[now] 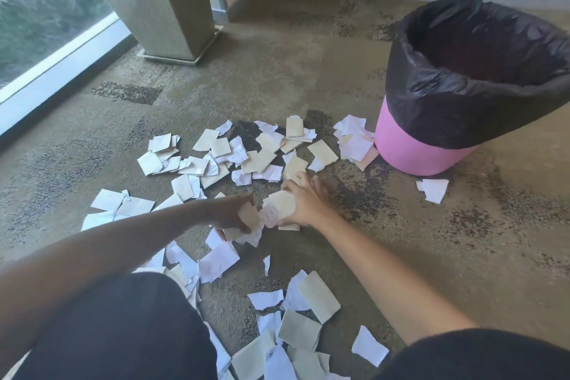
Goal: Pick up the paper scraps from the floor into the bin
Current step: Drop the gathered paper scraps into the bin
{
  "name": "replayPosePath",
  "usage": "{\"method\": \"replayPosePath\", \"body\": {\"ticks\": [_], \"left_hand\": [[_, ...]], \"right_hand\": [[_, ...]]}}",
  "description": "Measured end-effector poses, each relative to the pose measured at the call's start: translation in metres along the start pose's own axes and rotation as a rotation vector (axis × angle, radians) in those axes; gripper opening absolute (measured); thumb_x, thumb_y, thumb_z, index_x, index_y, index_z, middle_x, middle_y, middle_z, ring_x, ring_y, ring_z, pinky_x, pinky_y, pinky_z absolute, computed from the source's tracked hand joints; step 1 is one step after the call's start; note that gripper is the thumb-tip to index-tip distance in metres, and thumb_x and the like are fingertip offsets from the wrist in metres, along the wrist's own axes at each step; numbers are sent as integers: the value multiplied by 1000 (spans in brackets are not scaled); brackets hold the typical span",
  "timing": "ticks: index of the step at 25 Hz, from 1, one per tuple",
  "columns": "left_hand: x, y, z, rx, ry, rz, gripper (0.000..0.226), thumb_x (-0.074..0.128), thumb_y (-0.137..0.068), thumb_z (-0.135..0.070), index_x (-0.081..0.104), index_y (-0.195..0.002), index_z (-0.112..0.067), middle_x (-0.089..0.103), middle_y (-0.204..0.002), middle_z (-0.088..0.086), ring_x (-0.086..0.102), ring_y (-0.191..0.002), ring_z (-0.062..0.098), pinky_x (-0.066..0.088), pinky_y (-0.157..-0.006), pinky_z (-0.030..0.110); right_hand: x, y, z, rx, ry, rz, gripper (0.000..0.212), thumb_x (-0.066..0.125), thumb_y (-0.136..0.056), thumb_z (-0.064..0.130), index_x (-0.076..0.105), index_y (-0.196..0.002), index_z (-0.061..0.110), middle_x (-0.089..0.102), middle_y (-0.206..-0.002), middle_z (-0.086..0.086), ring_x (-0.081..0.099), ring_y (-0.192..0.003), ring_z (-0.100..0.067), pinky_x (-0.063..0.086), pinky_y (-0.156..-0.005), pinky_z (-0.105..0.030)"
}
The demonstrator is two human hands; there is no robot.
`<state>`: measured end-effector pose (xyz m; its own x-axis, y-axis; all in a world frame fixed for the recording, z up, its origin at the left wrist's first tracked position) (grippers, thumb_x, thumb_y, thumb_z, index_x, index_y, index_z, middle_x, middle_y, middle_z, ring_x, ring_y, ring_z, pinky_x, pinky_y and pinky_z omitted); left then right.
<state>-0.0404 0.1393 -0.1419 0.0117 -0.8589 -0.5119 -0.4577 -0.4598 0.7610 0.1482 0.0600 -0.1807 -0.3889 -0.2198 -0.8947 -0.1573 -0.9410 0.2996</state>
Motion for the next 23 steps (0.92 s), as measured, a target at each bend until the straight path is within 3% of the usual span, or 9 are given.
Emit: {"method": "replayPosePath", "body": {"ticks": [2,6,9,11,14,18,21,23], "left_hand": [[-11,6,-3,-24,84,71,44,72,-85,-7,46,-118,-23,51,-115,10,62,-91,30,61,-56,41],[-29,14,-9,-13,181,33,36,66,-89,-6,46,-117,-19,54,-109,12,63,-83,29,61,-52,38],[-41,16,-15,68,166,-87,23,62,-93,-9,51,-112,-16,57,-109,14,64,-80,27,61,-57,41],[-50,18,-21,161,192,-244,24,62,-93,-12,51,-114,-15,58,-107,14,63,-82,27,59,-57,37],[-62,26,-39,271,330,-386,25,62,-93,-14,49,-115,-19,59,-98,10,61,-73,21,52,-48,26],[-73,36,-71,400,444,-457,26,63,-93,-13,49,-115,-13,58,-94,11,60,-76,26,59,-56,41],[-80,43,-96,463,492,-493,22,63,-93,-17,49,-109,-17,59,-91,9,62,-69,22,53,-45,29],[-83,50,-116,530,574,-499,22,63,-93,-17,48,-109,-16,60,-92,9,64,-68,20,57,-48,35]], "right_hand": [[-1,2,0,17,-26,-8,79,85,-58,59,49,-122,29,27,-145,-4,30,-132,-34,32,-106,-50],[2,13,-4,6,-164,9,66,90,-61,43,50,-110,20,31,-131,-4,46,-116,-29,45,-98,-45],[2,24,-7,-26,-337,-34,57,91,-65,30,54,-105,15,35,-120,-2,49,-104,-23,49,-87,-36],[-1,30,-13,-34,-423,-25,50,90,-66,27,59,-102,13,39,-113,-1,48,-99,-20,42,-79,-28],[-11,41,-23,-52,-493,-14,35,87,-72,30,64,-94,15,48,-103,1,50,-99,-21,36,-69,-23],[-43,65,-40,21,-545,-115,54,82,-76,42,67,-119,12,64,-116,-4,58,-104,-16,40,-77,-23],[-79,94,-50,2,-538,-228,51,78,-76,52,71,-111,15,65,-100,13,58,-92,-7,37,-71,-6],[-115,117,-54,-51,-522,-406,47,77,-76,54,73,-105,18,58,-95,29,56,-89,11,36,-75,0]]}}
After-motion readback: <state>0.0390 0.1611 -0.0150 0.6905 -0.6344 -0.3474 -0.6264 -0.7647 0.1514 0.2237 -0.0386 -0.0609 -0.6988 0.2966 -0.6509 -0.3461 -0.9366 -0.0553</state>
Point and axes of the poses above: each hand's wrist, its own y-axis away from the middle knuckle, its own x-axis out of the palm, z = x × y, the point moved 2 cm from there along -y, towards the middle knuckle
